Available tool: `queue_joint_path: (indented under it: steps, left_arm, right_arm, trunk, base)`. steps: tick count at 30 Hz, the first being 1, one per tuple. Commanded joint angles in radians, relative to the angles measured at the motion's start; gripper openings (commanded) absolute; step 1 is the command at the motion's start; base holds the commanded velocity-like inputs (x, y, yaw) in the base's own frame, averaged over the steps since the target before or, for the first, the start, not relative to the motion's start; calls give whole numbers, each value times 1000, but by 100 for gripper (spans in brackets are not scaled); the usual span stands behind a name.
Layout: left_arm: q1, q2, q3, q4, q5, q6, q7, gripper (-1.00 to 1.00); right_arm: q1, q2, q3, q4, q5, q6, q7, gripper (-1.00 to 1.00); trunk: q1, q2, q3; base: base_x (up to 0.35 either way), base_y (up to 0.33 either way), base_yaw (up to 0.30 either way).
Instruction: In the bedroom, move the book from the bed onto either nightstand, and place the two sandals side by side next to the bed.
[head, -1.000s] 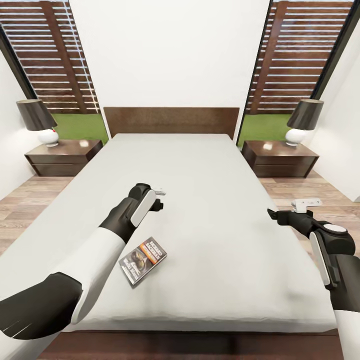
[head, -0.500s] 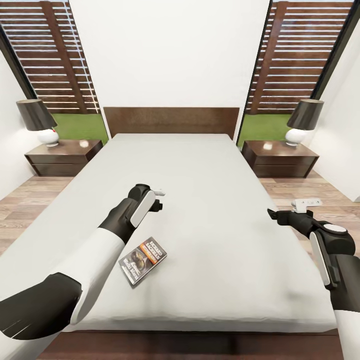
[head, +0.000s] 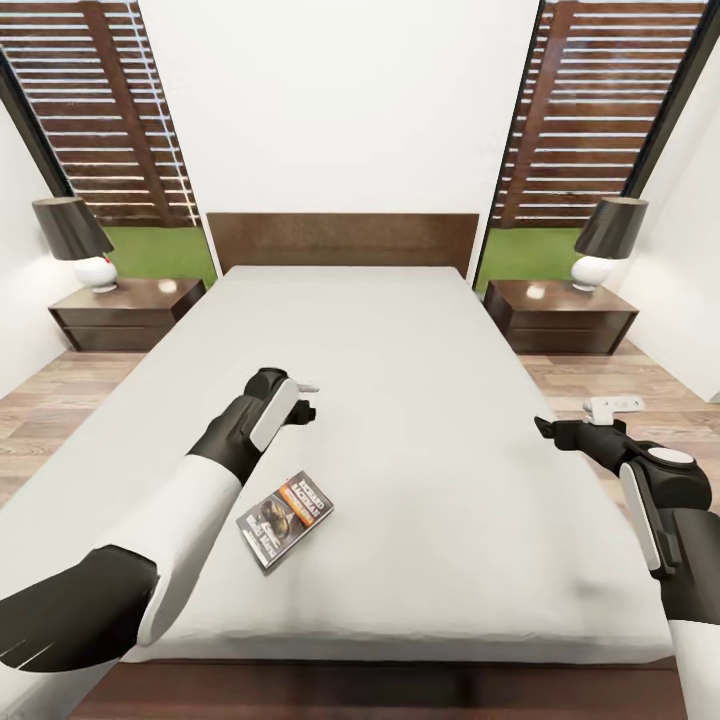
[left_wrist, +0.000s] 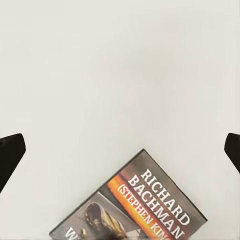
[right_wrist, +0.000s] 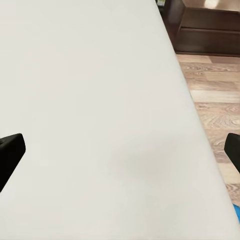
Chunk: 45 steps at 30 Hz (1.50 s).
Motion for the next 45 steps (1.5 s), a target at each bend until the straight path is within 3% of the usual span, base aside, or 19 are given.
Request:
queue_joint_path:
  steps: [1,9,28,45]
  left_arm:
    - [-1,0,1,6,13,1,10,100]
    - [-1,0,12,134,16,-6,1,100]
    - [0,-3,10,152,17,-8,2,100]
    - [-1,-4,17,266,14,-26,0,100]
  right_arm:
    - [-1,0,-1,-1,1,5,5,100]
    - [-1,-1,-4,-1,1,8,5,100]
    - [-1,-2,-7,-1,1,9,5,100]
    - [20,0,-9,-44,1,11,5,100]
  trunk:
    - [4,-8,-4]
    - [23,-43,-20]
    - [23,-43,-34]
    - [23,-43,-34]
  base:
    - [0,0,0]
    - [0,0,0]
    - [0,0,0]
    - [0,0,0]
